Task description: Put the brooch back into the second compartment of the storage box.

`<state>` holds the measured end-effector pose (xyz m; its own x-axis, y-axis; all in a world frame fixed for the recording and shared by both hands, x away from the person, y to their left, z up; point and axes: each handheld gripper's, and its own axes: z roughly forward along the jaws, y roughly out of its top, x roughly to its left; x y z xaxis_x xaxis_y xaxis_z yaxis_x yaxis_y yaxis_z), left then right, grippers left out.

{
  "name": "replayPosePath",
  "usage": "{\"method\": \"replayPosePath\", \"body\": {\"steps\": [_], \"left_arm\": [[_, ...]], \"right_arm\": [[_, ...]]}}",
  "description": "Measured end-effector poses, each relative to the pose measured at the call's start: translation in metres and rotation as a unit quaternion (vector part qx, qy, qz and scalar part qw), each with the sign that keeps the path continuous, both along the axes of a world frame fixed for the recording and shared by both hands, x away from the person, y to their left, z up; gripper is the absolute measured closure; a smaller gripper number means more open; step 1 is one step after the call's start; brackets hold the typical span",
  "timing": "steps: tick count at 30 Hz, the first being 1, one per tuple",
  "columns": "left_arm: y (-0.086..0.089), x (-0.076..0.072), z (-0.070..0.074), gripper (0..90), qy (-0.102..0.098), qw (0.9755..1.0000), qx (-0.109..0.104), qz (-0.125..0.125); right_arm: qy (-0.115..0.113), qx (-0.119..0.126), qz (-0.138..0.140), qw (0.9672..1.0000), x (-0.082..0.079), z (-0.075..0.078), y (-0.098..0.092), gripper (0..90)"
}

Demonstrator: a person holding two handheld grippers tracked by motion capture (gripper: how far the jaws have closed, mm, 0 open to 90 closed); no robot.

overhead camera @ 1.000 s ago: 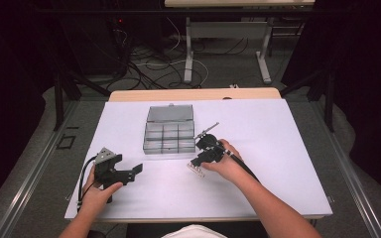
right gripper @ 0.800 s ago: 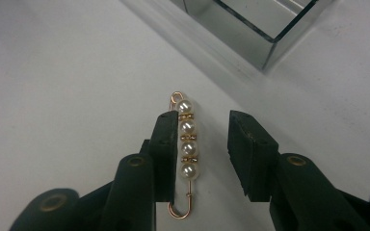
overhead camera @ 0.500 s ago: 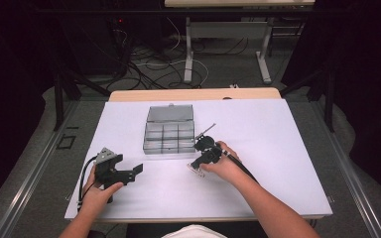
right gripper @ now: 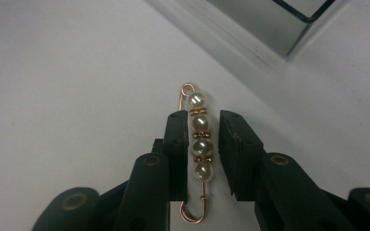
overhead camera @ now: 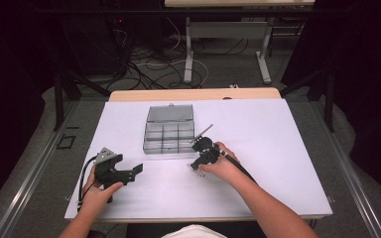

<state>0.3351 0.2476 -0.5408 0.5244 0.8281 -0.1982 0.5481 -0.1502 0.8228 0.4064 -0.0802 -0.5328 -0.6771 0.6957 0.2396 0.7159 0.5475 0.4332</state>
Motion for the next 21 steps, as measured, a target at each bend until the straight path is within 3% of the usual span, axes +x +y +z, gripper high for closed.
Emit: {"method": "replayPosePath", "body": {"steps": [1,3,4,5,6,9,13,16,17,21], "left_arm": [[0.0001,0.0000,0.0000,2.8,0.000,1.0000,0.000,0.000],[0.0001,0.0000,0.0000,2.8,0.000,1.0000,0.000,0.000],[0.0000,0.0001,-0.0001,2.9,0.000,1.0000,0.000,0.000],[0.0000,0.0001,0.0000,2.9,0.000,1.0000,0.000,0.000],[0.0000,0.0001,0.0000,2.9,0.000,1.0000,0.000,0.000],[0.0000,0.0002,-0.0001,2.9,0.000,1.0000,0.000,0.001],[0.0000,0.0002,-0.0001,2.9,0.000,1.0000,-0.001,0.001],[0.0003,0.0003,-0.0001,2.9,-0.001,1.0000,-0.001,0.001],[0.0003,0.0003,0.0000,2.9,-0.001,1.0000,-0.001,0.001],[0.0004,0.0003,0.0000,2.9,-0.001,1.0000,-0.001,0.002]], "right_arm": [[0.009,-0.015,0.004,0.9998,0.0006,0.0014,-0.0002,75.4],[0.004,-0.018,0.016,0.9997,0.0019,0.0011,-0.0010,75.8],[0.015,-0.017,0.005,0.9997,0.0004,0.0013,0.0002,76.4],[0.001,0.000,0.004,1.0000,0.0006,-0.0022,0.0005,77.3],[0.003,0.000,0.002,1.0000,0.0003,-0.0026,0.0012,77.6],[0.014,-0.021,0.011,0.9996,0.0012,-0.0006,0.0007,79.4],[0.018,-0.018,0.008,0.9996,0.0008,-0.0006,0.0017,80.2],[0.008,-0.002,0.000,1.0000,0.0004,-0.0031,0.0026,80.3],[0.020,-0.016,0.009,0.9996,0.0010,0.0000,0.0016,80.3],[0.021,-0.020,0.008,0.9996,0.0009,0.0010,0.0009,80.4]]}}
